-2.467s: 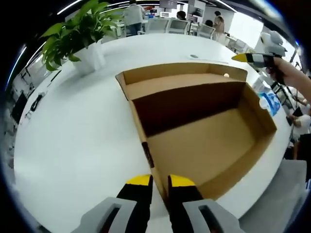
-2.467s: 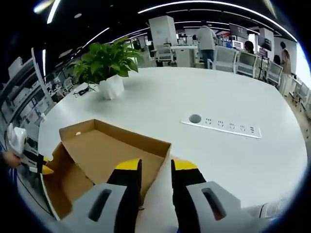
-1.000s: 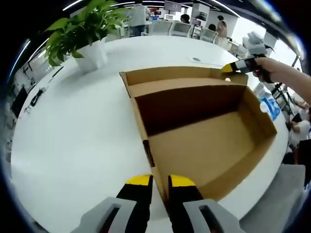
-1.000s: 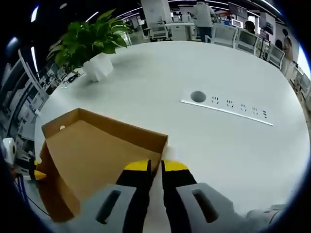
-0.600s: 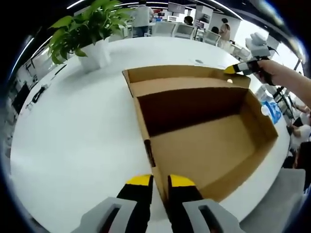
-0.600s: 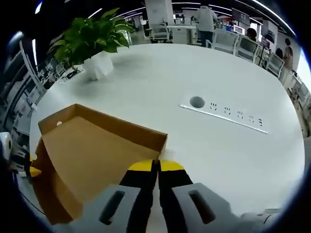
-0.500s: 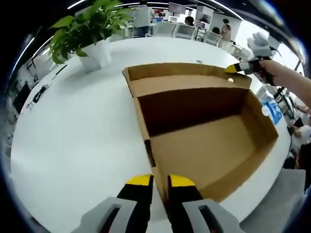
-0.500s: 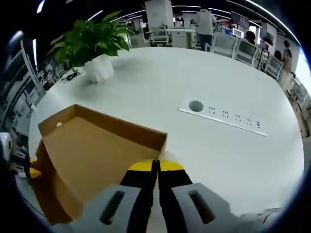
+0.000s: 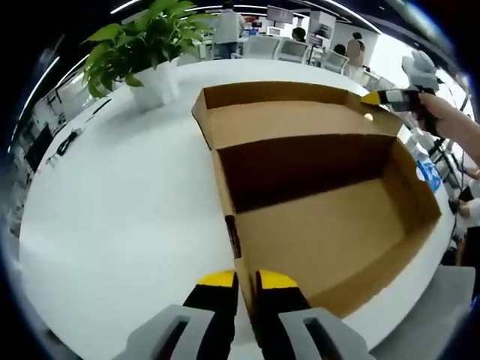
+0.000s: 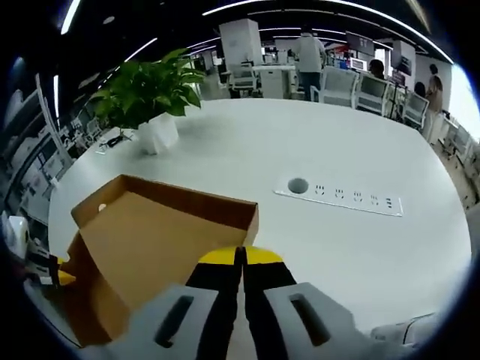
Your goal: Operate the shoe box by opening the lid, removing the specified soft item, and placing it in the target area until the item is outside and the box remains undamaged.
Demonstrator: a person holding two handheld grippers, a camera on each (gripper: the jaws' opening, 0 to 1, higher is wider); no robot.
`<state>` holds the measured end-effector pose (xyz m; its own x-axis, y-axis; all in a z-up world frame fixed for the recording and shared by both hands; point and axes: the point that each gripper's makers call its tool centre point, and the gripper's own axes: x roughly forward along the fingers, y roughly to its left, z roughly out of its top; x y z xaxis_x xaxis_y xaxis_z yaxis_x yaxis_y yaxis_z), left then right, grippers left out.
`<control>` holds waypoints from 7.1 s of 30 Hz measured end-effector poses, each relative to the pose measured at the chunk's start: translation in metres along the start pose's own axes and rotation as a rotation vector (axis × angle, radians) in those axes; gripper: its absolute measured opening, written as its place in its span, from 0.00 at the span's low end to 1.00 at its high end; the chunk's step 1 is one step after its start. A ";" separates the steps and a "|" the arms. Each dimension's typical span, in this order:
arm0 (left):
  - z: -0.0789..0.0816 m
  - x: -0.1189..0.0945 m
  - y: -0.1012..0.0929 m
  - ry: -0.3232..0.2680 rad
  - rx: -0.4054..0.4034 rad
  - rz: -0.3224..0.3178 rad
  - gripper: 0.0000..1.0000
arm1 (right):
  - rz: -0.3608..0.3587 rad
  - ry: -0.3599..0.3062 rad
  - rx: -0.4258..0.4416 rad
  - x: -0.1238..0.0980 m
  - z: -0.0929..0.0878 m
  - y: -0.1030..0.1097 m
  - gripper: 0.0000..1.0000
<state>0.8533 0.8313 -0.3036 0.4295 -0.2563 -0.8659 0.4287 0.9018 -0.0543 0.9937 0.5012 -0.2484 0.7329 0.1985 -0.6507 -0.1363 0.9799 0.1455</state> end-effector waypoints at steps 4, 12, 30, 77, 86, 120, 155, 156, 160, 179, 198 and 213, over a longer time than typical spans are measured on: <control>0.000 0.003 0.003 0.004 0.002 0.004 0.08 | 0.015 -0.024 0.025 -0.003 0.004 0.000 0.00; 0.001 0.004 0.006 0.030 0.044 0.040 0.08 | 0.057 -0.105 0.032 -0.019 0.013 0.011 0.00; 0.002 0.003 0.014 0.016 -0.002 0.152 0.03 | 0.102 -0.193 0.048 -0.028 0.012 0.011 0.00; 0.006 0.002 0.017 -0.020 -0.074 0.158 0.03 | 0.094 -0.370 -0.047 -0.105 0.012 0.033 0.00; 0.005 0.003 0.018 -0.033 -0.095 0.164 0.02 | 0.103 -0.404 -0.080 -0.117 0.009 0.039 0.00; 0.005 0.004 0.019 -0.072 -0.110 0.176 0.03 | 0.144 -0.433 -0.138 -0.159 -0.020 0.065 0.00; 0.005 0.001 0.012 -0.157 -0.085 0.161 0.04 | 0.082 -0.408 -0.154 -0.178 -0.069 0.079 0.00; 0.006 0.001 0.012 -0.162 -0.081 0.159 0.04 | 0.079 -0.406 -0.154 -0.178 -0.071 0.079 0.00; 0.009 0.004 0.011 -0.180 -0.043 0.139 0.04 | 0.067 -0.403 -0.147 -0.180 -0.075 0.078 0.00; 0.029 -0.010 0.005 -0.272 0.113 0.081 0.14 | 0.032 -0.411 -0.168 -0.189 -0.082 0.079 0.00; -0.019 -0.060 -0.011 -0.223 0.095 -0.051 0.17 | 0.048 -0.474 -0.232 -0.186 -0.106 0.082 0.00; -0.023 -0.070 -0.010 -0.200 0.145 -0.043 0.18 | 0.043 -0.434 -0.227 -0.185 -0.132 0.088 0.01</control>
<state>0.8006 0.8483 -0.2540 0.5510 -0.3701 -0.7480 0.5530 0.8331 -0.0048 0.7580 0.5531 -0.2132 0.9269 0.2601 -0.2705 -0.2788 0.9598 -0.0324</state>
